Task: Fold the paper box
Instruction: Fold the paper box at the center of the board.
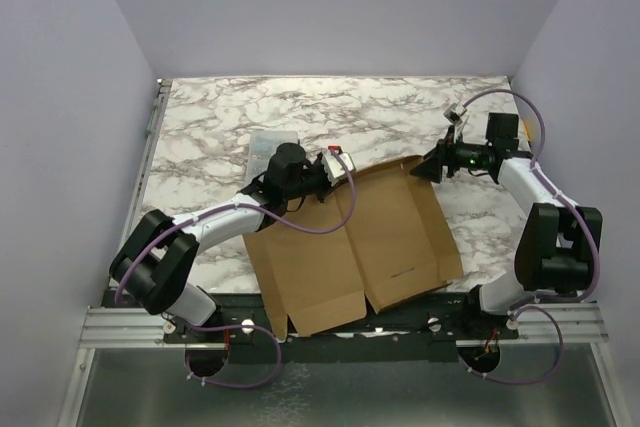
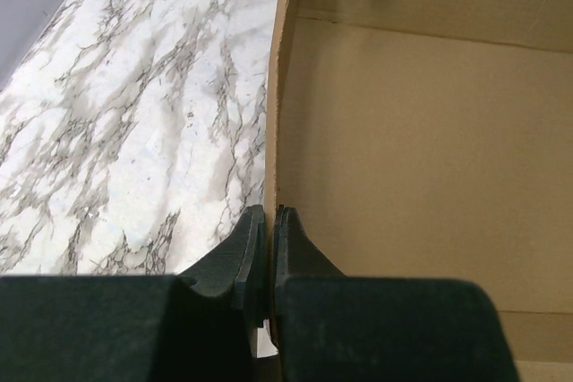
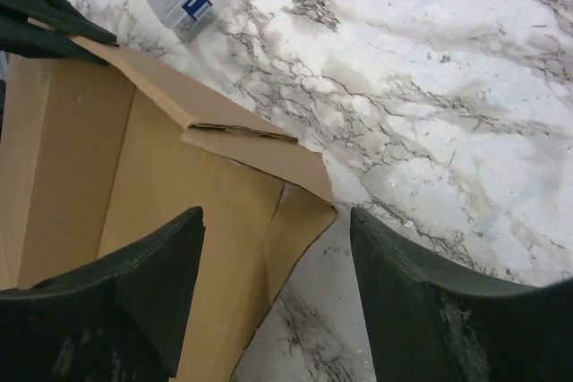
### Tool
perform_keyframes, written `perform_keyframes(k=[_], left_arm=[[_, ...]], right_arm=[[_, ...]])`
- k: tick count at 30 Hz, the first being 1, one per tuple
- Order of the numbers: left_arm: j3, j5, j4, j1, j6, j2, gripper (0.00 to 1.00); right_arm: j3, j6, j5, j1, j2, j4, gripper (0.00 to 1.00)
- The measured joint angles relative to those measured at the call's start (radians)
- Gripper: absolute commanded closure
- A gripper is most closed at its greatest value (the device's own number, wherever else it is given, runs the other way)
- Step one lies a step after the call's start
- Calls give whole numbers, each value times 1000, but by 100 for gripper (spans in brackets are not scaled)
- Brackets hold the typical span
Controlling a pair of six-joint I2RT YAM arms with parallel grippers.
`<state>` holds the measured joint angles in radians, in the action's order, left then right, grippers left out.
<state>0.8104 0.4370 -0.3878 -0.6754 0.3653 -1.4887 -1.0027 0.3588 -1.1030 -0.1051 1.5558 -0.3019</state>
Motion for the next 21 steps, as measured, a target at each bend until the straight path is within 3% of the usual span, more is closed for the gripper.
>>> perform_keyframes(k=[2,4,5,11,17,21], left_arm=[[0,1,-12,0,-15,0,100],[0,1,-21,0,-30,0,100],[0,1,-24,2,-39,0,100],[0,3,-38,9,-82,0,100],[-9,2,-48,12,-135,0,100],[-9,11,-64,24,-195,-20,91]], right_arm=[[15,2,11,9,-26,23,47],[29,10,39,30,-59,45,66],[32,17,61,37,-72,56,68],[40,26,184,66,-103,103,76],[58,37,328,126,-143,127,77],[65,72,451,184,-161,145,81]])
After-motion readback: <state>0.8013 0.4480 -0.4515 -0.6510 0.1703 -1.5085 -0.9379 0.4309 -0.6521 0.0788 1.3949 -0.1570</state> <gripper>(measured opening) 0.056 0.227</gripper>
